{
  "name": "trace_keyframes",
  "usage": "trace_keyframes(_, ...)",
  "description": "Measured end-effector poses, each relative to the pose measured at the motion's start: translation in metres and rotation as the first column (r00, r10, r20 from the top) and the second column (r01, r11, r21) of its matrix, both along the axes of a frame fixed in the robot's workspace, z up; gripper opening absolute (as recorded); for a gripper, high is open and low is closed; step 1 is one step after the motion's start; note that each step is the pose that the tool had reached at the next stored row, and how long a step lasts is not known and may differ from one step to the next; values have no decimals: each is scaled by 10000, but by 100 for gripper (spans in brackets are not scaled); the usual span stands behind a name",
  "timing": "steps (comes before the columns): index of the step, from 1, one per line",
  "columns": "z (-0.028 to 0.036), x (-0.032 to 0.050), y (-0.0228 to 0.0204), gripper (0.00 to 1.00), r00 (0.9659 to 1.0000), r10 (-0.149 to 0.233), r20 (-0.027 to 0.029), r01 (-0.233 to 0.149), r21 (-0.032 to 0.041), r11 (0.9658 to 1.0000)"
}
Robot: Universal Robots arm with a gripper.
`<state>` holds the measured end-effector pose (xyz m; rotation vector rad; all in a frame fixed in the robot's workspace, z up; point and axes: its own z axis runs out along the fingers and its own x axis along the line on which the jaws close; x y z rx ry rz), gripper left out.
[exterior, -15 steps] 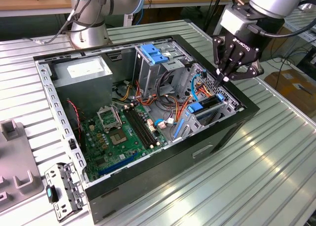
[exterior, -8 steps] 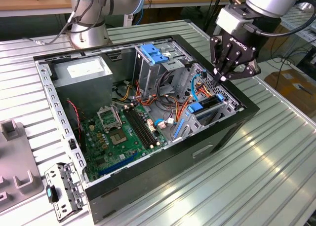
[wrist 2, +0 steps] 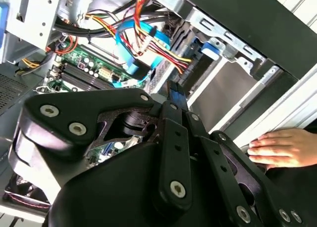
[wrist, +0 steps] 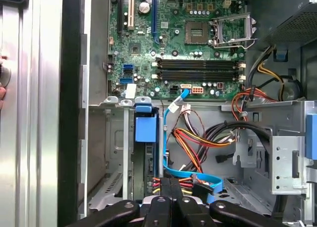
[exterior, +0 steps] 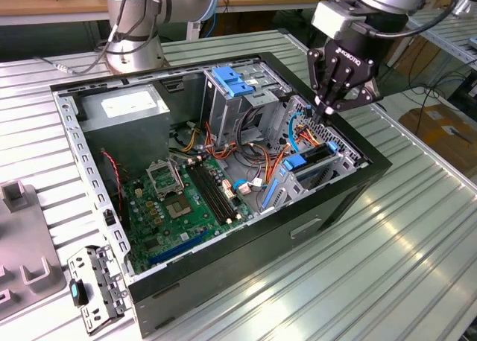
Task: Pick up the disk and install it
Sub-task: 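Insert the second disk wire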
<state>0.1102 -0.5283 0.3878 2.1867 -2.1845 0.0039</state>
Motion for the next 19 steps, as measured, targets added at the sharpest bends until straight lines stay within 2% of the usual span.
trace_keyframes(2,-1,0,79,11,10000,0,-2,0,-79,10000)
trace_keyframes(4,0,3,212,11,10000,0,-12,0,-265,9996)
trace_keyframes(5,-1,6,270,11,10000,0,-17,0,-426,9991)
trace_keyframes(6,0,7,305,11,10000,-1,-19,-1,-591,9983)
trace_keyframes(7,-1,8,329,11,10000,-1,-20,-1,-717,9974)
trace_keyframes(8,3,12,366,11,10000,-1,-23,-1,-908,9959)
trace_keyframes(13,32,27,473,11,10000,-3,-36,-2,-1372,9905)
trace_keyframes(16,32,30,519,11,10000,-4,-58,-5,-1545,9880)
trace_keyframes(17,33,30,541,11,10000,-3,-69,-8,-1578,9875)
trace_keyframes(19,33,35,577,11,10000,-2,-88,-12,-1583,9874)
